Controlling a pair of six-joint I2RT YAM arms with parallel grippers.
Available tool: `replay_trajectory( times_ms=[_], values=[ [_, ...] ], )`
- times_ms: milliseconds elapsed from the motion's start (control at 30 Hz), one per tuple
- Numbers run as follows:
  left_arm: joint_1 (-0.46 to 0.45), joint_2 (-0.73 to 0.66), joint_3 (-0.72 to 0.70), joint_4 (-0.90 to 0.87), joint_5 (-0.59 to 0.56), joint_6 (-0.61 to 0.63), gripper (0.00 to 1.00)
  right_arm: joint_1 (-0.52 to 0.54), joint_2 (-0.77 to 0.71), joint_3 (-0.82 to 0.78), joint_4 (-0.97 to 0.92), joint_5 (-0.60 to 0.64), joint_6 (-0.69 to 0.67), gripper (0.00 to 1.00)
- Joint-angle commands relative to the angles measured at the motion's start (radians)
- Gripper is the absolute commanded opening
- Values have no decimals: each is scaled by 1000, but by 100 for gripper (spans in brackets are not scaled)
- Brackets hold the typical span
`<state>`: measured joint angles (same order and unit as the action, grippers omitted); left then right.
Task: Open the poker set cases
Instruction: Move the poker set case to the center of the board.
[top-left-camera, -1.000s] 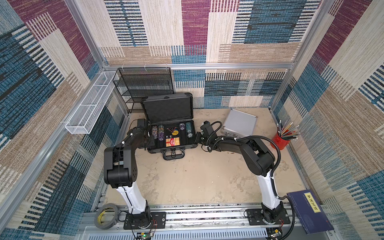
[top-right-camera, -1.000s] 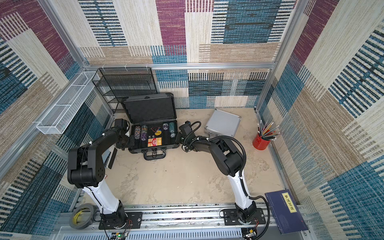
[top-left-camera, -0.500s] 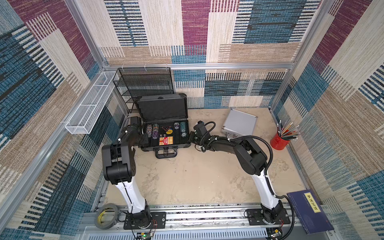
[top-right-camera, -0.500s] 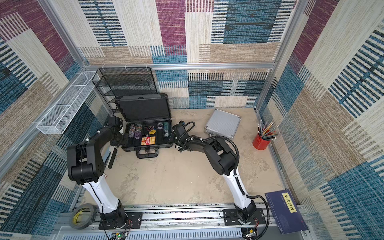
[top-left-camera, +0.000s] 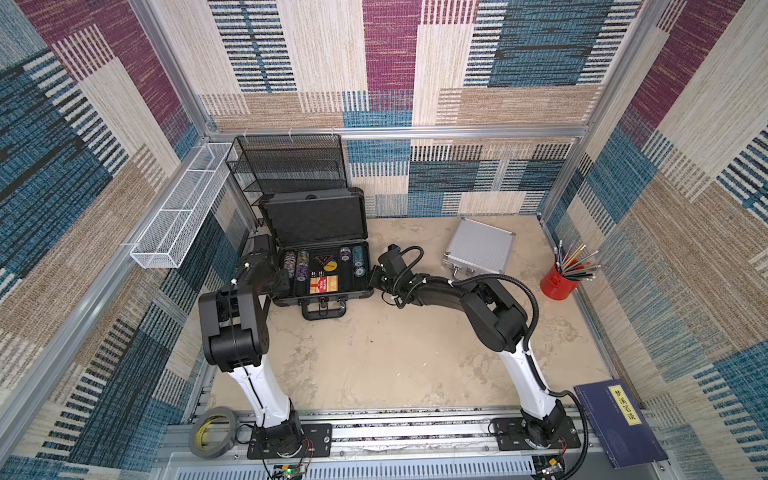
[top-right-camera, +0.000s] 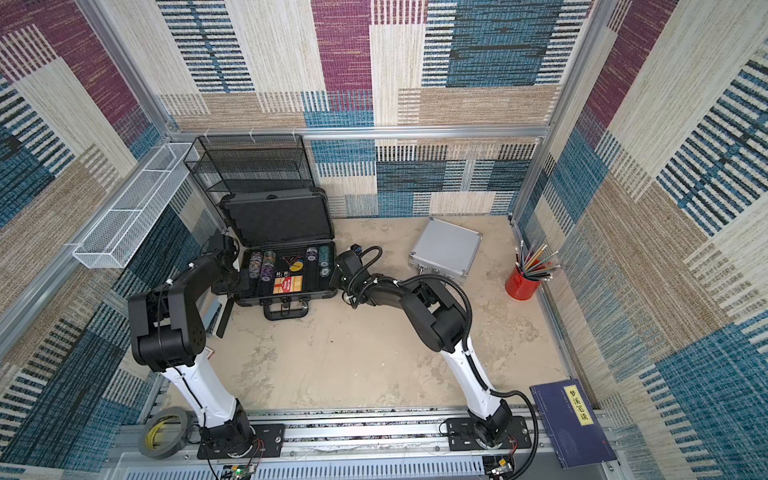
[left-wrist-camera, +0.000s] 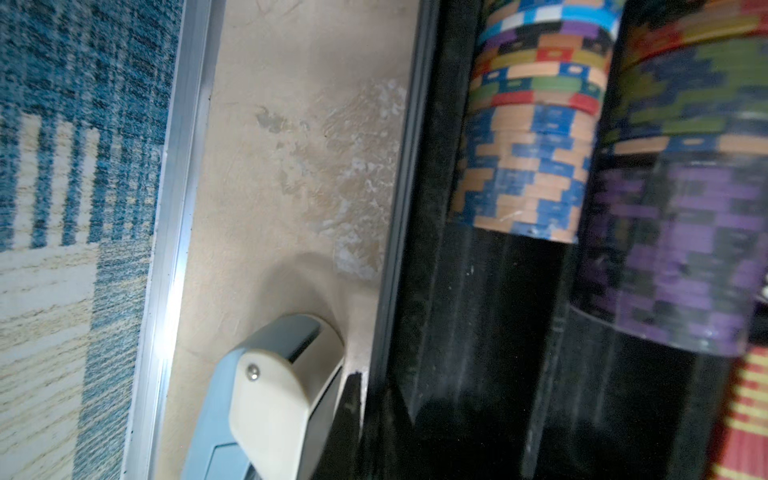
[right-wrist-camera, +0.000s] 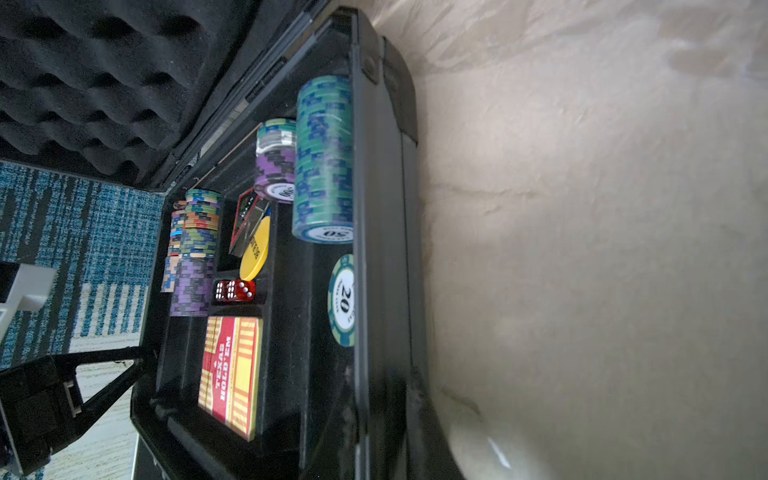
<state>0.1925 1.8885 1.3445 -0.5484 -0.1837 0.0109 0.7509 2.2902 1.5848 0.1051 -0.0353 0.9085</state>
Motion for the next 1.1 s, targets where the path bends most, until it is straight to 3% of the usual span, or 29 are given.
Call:
replay_trajectory(
  times_ms=[0,1067],
  values=[
    [2,-15,10,50,35,-68,2,46,11,11,60,-295,134,0],
    [38,56,59,141,145,-75,2,97,49,88,28,-276,219,1]
  ],
)
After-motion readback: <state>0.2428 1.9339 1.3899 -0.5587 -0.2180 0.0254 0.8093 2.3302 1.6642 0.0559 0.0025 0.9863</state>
